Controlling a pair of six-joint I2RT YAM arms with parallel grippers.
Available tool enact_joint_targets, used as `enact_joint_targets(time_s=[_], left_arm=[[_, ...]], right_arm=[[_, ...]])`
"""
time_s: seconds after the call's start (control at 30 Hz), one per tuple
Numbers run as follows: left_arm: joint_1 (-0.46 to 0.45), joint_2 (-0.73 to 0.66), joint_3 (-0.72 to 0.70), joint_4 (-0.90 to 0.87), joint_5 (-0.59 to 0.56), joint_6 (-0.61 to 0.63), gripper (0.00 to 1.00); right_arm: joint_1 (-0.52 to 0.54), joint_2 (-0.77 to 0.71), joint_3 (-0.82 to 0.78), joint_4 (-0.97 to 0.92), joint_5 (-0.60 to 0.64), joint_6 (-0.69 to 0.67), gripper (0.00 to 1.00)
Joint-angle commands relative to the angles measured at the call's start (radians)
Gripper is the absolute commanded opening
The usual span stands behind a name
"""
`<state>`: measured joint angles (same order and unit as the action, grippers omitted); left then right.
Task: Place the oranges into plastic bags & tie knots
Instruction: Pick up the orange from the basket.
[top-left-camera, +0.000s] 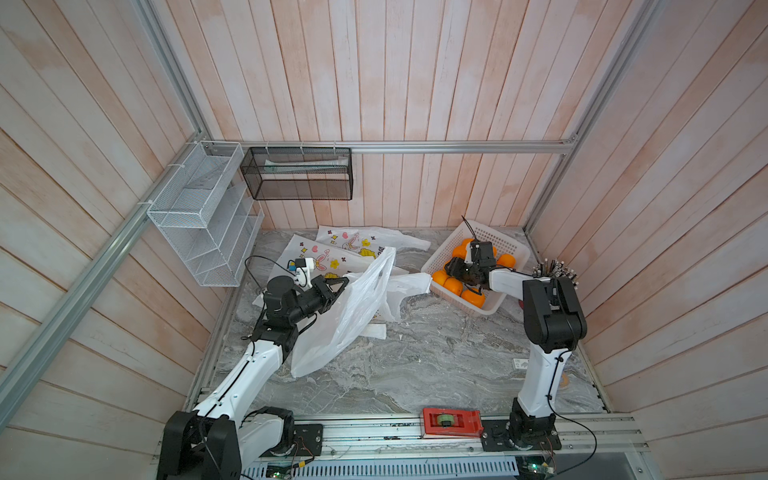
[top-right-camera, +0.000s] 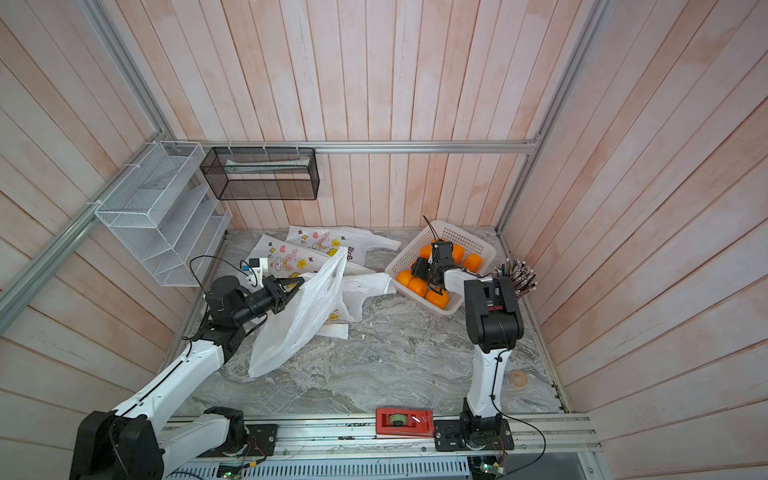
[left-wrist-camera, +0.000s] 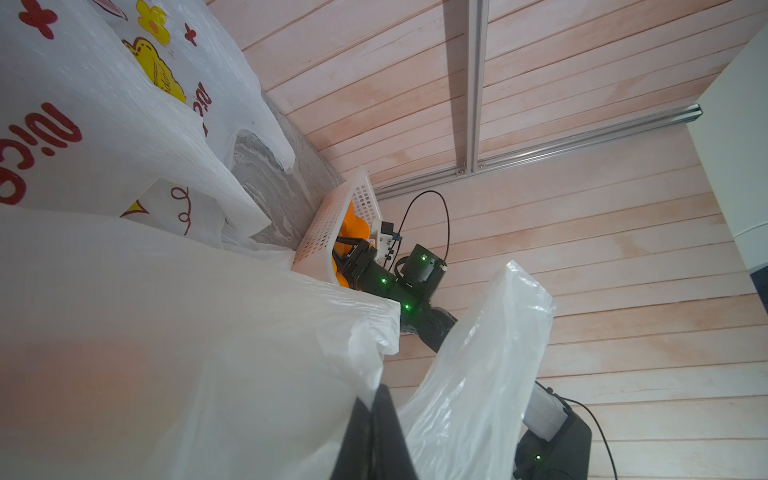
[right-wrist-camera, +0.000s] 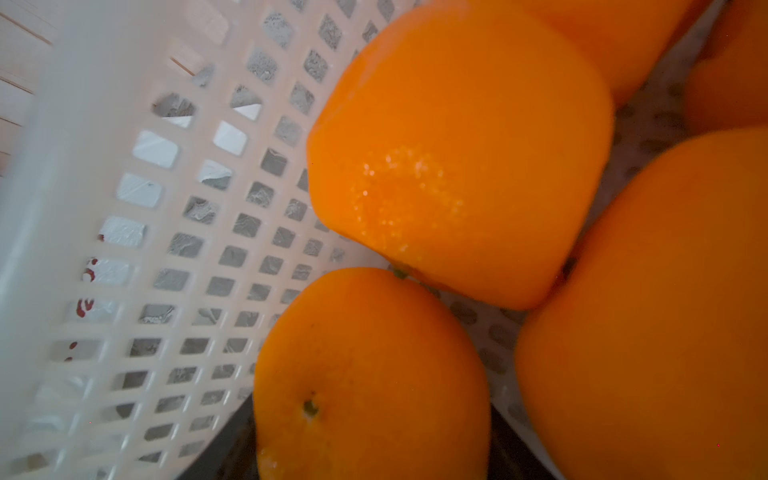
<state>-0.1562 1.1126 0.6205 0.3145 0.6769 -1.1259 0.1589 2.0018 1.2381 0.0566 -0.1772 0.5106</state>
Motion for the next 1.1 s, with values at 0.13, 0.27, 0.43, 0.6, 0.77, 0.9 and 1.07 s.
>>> enact_joint_targets(time_s=[0.13,0.27,0.43,0.6,0.77,0.9,1.07], left_arm=[[0.005,-0.004,-0.002,0.011,0.011,0.024,0.00],[0.006,-0.007,0.001,0.009,0.009,0.026,0.00],[0.005,-0.006,0.004,0.005,0.009,0.029,0.00],[0.005,0.001,0.004,0.011,0.025,0.034,0.00],[0.004,0.020,0.010,0.029,0.054,0.035,0.00],[-0.007,0.034,0.023,0.028,0.071,0.044,0.00],[-0.016,0.044,0.036,0.028,0.070,0.050,0.00]], right_arm=[[0.004,-0.172,-0.095,0.020,-0.027,-0.048,0.57],[0.002,-0.237,-0.143,-0.018,-0.048,-0.065,0.56],[-0.001,-0.337,-0.223,-0.038,-0.042,-0.099,0.56],[-0.003,-0.459,-0.297,-0.055,-0.046,-0.141,0.56],[-0.007,-0.578,-0.368,-0.063,-0.054,-0.180,0.56],[-0.005,-0.682,-0.425,-0.057,-0.098,-0.210,0.56],[0.036,-0.817,-0.466,-0.096,-0.150,-0.242,0.56]])
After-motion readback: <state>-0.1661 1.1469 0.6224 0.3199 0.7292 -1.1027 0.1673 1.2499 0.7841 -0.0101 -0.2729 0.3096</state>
